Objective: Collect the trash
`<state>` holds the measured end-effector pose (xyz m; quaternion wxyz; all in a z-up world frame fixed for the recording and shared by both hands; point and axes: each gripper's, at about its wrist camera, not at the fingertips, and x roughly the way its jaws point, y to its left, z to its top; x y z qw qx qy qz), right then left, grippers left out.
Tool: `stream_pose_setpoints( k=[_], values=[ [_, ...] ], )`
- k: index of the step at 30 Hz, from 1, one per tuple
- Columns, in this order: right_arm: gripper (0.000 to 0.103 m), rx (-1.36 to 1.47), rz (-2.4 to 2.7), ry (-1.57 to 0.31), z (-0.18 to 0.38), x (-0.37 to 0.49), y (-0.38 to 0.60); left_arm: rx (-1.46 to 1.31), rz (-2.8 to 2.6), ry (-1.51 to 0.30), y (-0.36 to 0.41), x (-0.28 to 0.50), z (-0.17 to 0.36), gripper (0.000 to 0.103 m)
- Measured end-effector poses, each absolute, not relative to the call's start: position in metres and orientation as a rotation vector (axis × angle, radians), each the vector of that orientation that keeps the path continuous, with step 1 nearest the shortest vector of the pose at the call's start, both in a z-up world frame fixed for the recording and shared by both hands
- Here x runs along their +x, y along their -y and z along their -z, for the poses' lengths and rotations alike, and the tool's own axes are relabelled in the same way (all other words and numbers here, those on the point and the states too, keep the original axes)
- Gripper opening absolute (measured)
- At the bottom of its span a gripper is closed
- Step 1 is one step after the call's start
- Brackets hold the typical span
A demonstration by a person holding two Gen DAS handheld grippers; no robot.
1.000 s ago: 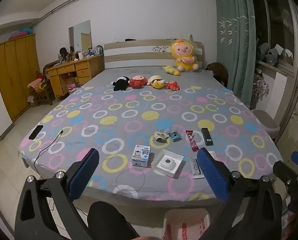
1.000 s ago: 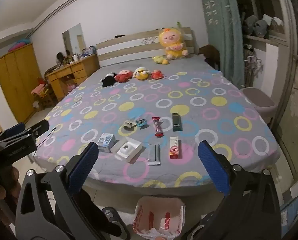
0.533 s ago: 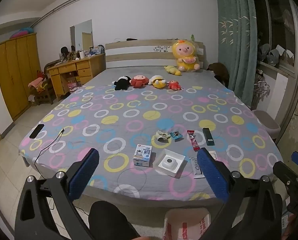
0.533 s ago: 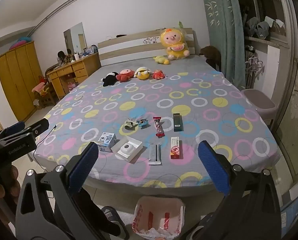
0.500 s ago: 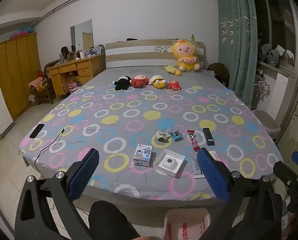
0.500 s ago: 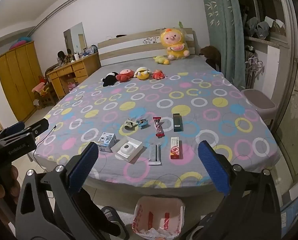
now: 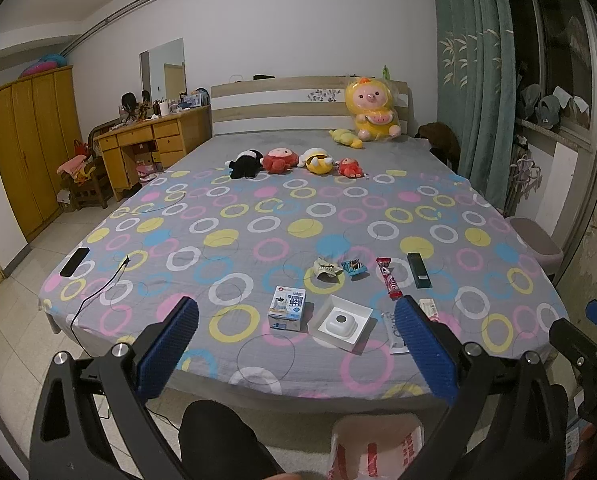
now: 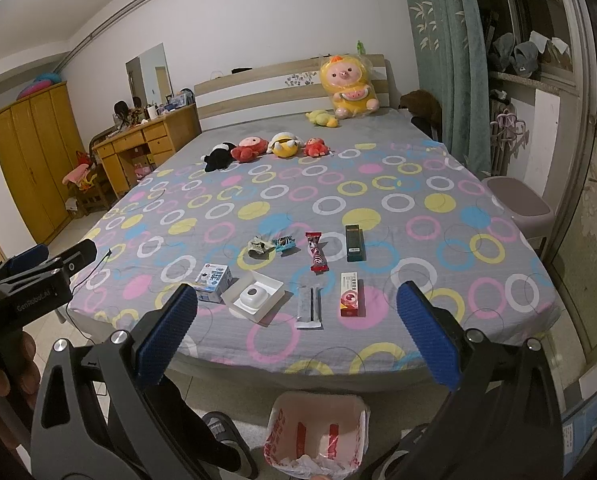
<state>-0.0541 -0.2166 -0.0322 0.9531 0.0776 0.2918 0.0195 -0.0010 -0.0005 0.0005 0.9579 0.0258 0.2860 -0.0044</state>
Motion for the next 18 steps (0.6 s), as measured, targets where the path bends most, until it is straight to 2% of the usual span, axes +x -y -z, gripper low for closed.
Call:
stream_pose_setpoints(
  k=[18],
  values=[
    [0.098,0.160,-0.039,-0.595,0.0348,-0.0542,0.2168,0.056,0.006,-0.586,0.0009,-0.0002,-0.0001,0.096]
  ],
)
